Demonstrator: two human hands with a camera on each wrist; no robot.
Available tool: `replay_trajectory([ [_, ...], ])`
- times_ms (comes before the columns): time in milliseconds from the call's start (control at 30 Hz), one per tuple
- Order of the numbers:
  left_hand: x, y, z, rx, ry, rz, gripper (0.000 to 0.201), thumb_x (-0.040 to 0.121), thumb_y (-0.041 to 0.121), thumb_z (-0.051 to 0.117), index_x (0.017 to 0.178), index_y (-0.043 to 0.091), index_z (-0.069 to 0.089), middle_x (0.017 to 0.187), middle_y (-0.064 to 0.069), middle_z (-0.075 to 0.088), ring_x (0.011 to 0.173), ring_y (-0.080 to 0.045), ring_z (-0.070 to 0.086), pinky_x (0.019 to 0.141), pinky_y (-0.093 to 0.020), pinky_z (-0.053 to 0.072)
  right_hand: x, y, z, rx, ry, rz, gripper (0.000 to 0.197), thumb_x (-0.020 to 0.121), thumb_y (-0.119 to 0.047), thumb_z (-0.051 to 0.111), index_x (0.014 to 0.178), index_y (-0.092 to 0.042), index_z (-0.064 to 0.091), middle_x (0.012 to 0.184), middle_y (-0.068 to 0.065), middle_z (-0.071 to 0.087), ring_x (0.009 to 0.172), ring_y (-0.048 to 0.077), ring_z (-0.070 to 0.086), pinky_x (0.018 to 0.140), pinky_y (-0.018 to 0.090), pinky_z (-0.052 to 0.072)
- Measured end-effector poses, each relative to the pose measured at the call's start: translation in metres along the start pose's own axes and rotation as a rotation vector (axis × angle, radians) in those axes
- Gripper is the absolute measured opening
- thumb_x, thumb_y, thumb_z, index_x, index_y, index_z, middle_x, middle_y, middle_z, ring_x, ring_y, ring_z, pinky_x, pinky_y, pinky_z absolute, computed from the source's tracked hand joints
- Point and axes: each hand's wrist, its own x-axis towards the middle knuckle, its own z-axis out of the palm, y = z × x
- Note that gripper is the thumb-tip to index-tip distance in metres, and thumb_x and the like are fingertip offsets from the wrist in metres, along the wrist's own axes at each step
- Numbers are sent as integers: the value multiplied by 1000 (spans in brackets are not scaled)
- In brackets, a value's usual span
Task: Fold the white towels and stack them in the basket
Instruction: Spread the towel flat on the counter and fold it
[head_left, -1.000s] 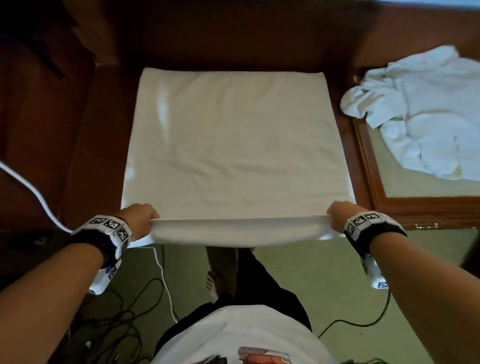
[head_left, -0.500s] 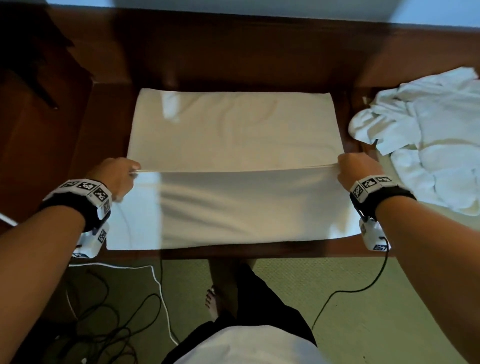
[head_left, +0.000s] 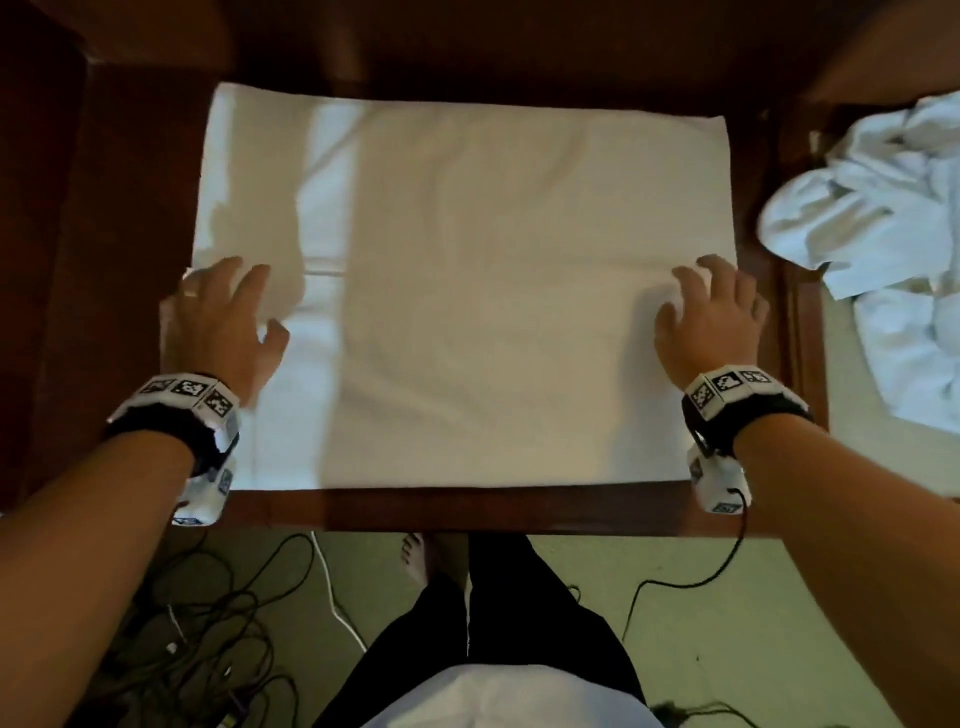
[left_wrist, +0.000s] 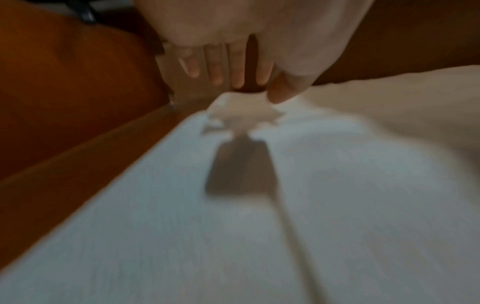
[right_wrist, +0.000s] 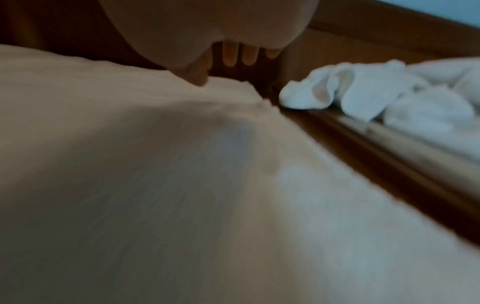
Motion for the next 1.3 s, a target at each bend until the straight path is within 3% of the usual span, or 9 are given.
replay_trajectory([
  [100, -52, 3, 43, 32, -191, 52, 73, 95, 58, 40, 158, 27, 21, 166, -11, 16, 147, -41, 20, 113, -62, 25, -54, -9, 29, 37, -209, -73, 64, 96, -52, 34, 154, -27, 27, 165, 8, 12, 149, 34, 14, 114, 54, 20],
  [233, -107, -9, 75, 27, -260, 1, 76, 93, 73, 8, 158, 39, -11, 168, -2, -13, 154, -37, -5, 119, -60, 5, -118, 8, 53, -68, -374, -112, 72, 94, -69, 14, 155, -40, -11, 163, -4, -25, 151, 25, -20, 121, 54, 1],
  [433, -121, 8, 70, -31, -210, -18, 83, 90, 71, 23, 158, 24, 19, 167, -12, 10, 151, -42, 12, 119, -62, 13, -130, -20, 54, -4, -308, -27, 76, 93, -68, 16, 158, -33, -2, 165, 1, -18, 152, 25, -14, 120, 57, 8],
  [667, -124, 61, 87, 14, -219, 192, 86, 90, 72, 26, 160, 24, 18, 169, -6, 8, 152, -41, 10, 117, -65, 13, -156, -160, 75, -12, -311, -463, 71, 95, -64, 33, 156, -32, 21, 167, 6, 3, 153, 31, 4, 114, 58, 18],
  [833, -130, 55, 95, 30, -198, 165, 86, 89, 75, 21, 160, 29, 11, 169, -2, 1, 153, -39, 5, 117, -65, 11, -128, -81, 73, -102, -321, -447, 69, 95, -70, 21, 157, -40, 7, 167, 0, -5, 153, 23, -3, 119, 52, 14],
  [967, -128, 57, 94, 35, -200, 165, 87, 88, 75, 24, 160, 28, 15, 169, -2, 4, 153, -39, 8, 116, -64, 13, -90, 16, 52, -82, -355, -48, 70, 93, -73, 15, 154, -45, -6, 165, -4, -15, 152, 18, -13, 121, 53, 4],
  [1067, -124, 66, 87, 18, -204, 125, 89, 86, 74, 30, 158, 24, 22, 166, -6, 15, 150, -39, 16, 115, -64, 17, -76, 23, 43, -60, -335, 147, 73, 95, -69, 16, 157, -35, 1, 166, 2, -13, 152, 21, -12, 120, 58, 4],
  [1167, -114, 80, 78, -22, -198, 118, 89, 85, 72, 32, 157, 20, 25, 163, -12, 22, 148, -40, 20, 117, -62, 19, -85, -25, 41, -50, -269, -46, 74, 93, -67, 21, 158, -33, 7, 166, 5, -9, 153, 28, -7, 118, 55, 9],
  [1300, -96, 84, 75, 64, -259, 418, 80, 91, 76, 18, 159, 34, 17, 168, -6, 10, 151, -39, 14, 117, -64, 15, -115, -73, 58, -52, -416, -247, 73, 93, -74, 21, 155, -44, -2, 164, -1, -21, 150, 33, -19, 118, 60, 3],
])
